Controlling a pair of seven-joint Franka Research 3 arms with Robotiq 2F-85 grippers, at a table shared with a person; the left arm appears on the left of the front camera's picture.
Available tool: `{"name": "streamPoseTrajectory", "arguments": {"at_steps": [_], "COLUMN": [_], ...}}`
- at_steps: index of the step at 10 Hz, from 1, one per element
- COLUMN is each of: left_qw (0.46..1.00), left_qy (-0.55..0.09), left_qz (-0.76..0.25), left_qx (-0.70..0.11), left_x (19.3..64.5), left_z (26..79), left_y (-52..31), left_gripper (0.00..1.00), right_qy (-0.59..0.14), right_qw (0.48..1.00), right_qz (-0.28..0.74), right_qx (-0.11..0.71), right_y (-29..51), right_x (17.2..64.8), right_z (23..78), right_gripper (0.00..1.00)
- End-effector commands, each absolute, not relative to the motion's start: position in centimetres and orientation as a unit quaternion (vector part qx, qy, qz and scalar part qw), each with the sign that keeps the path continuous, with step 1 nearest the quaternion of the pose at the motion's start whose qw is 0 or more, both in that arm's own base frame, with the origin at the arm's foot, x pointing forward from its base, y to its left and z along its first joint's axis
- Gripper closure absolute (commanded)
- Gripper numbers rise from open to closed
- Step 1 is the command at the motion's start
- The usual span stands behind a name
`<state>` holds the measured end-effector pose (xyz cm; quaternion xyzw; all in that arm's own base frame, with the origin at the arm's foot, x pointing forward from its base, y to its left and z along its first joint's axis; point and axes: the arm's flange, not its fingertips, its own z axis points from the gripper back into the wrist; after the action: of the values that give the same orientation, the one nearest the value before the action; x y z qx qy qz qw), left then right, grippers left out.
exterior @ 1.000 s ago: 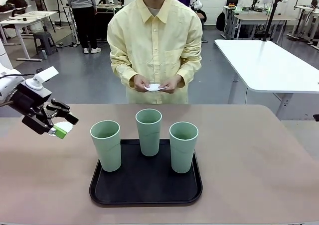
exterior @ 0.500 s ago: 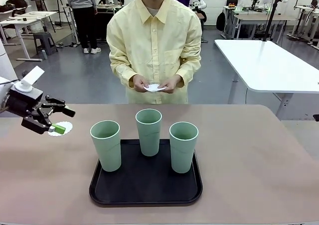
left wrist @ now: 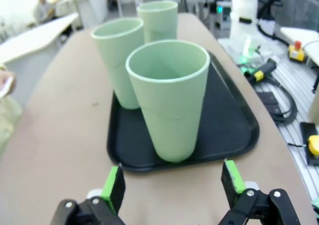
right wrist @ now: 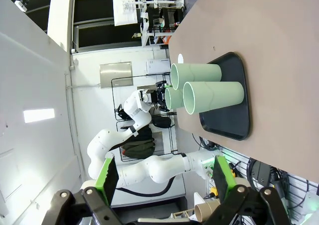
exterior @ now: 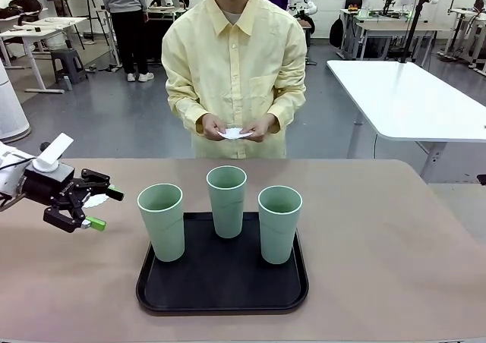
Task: Place coasters on the table and set cups on them.
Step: Pick up one Reusable plastic cup and place it on a coaster set by the human.
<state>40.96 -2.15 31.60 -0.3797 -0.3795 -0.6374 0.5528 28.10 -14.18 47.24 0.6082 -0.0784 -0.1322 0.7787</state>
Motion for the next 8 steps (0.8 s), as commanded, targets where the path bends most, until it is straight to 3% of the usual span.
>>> {"name": "streamPoseTrajectory", "arguments": {"at_steps": [1,8], "left_qw": [0.513,0.517], "left_qy": [-0.438,-0.436], "left_qz": [-0.61,-0.593], "left_qx": [-0.416,-0.437], "left_x": [41.7,43.3], "left_z": [30.7,26.2], "left_y": [-1.3,-3.6], "left_gripper": [0.0,0.0], "right_qy": [-0.08,-0.08], "right_qw": [0.777,0.777], "right_qz": [-0.132,-0.132], "right_qx": [0.61,0.61], "right_y": [-14.1,-14.1], "right_x": [28.1,28.1], "right_z": [47.3,47.3], "right_gripper": [0.0,0.0]}}
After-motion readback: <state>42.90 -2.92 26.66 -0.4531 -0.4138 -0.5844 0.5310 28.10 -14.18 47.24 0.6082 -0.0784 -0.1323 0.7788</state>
